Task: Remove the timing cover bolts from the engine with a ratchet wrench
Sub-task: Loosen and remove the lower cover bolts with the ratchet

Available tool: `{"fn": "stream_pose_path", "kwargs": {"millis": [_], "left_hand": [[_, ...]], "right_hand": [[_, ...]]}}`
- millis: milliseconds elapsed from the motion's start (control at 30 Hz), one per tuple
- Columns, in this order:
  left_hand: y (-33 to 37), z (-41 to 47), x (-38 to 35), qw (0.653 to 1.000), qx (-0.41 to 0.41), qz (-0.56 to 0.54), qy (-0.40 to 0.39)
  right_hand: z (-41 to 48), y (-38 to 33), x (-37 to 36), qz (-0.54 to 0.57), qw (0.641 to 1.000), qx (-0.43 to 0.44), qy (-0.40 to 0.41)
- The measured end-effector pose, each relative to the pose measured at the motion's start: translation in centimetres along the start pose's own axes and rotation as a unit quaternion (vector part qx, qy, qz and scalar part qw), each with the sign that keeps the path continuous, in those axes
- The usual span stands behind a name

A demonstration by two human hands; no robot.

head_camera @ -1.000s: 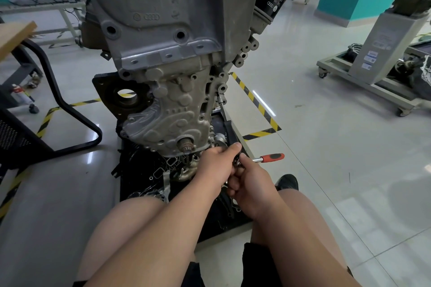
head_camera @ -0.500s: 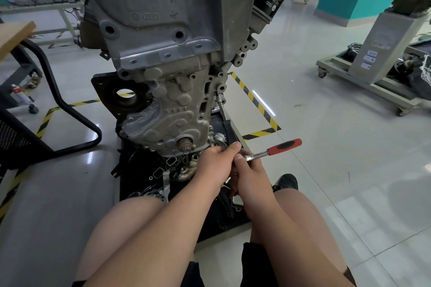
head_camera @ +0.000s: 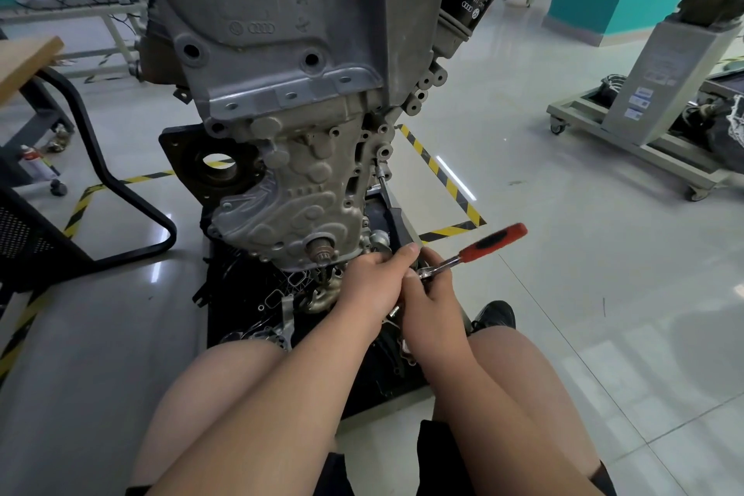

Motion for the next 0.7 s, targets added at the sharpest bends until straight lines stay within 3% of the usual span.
{"fn": "stream_pose_path", "kwargs": {"millis": [133, 267, 500, 700], "left_hand": [[0.02, -0.26, -0.17, 1.000, 0.019, 0.011, -0.011], [-0.19, -0.30, -0.21, 0.999, 0.035, 0.013, -0.010], [-0.44, -0.14, 0.00, 0.999, 0.045, 0.008, -0.003], [-0.36, -0.19, -0.11, 0.999, 0.033, 0.007, -0.006]], "right_hand": [[0.33, 0.07, -0.34, 0.186, 0.978, -0.086, -0.049], [0.38, -0.03, -0.62, 0.281, 0.942, -0.149, -0.106], [0.24, 0.02, -0.91, 0.322, 0.912, -0.201, -0.154], [0.36, 0.20, -0.83, 0.277, 0.935, -0.171, -0.141]]}}
Point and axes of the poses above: each hand's wrist, its own z-axis towards the middle knuckle, its own x-axis out of the back of the hand, y = z × x, the point moved 4 cm from there along z, towards the middle knuckle, and after that the axes turned 5 degrees about -z, right-handed, at the moved point
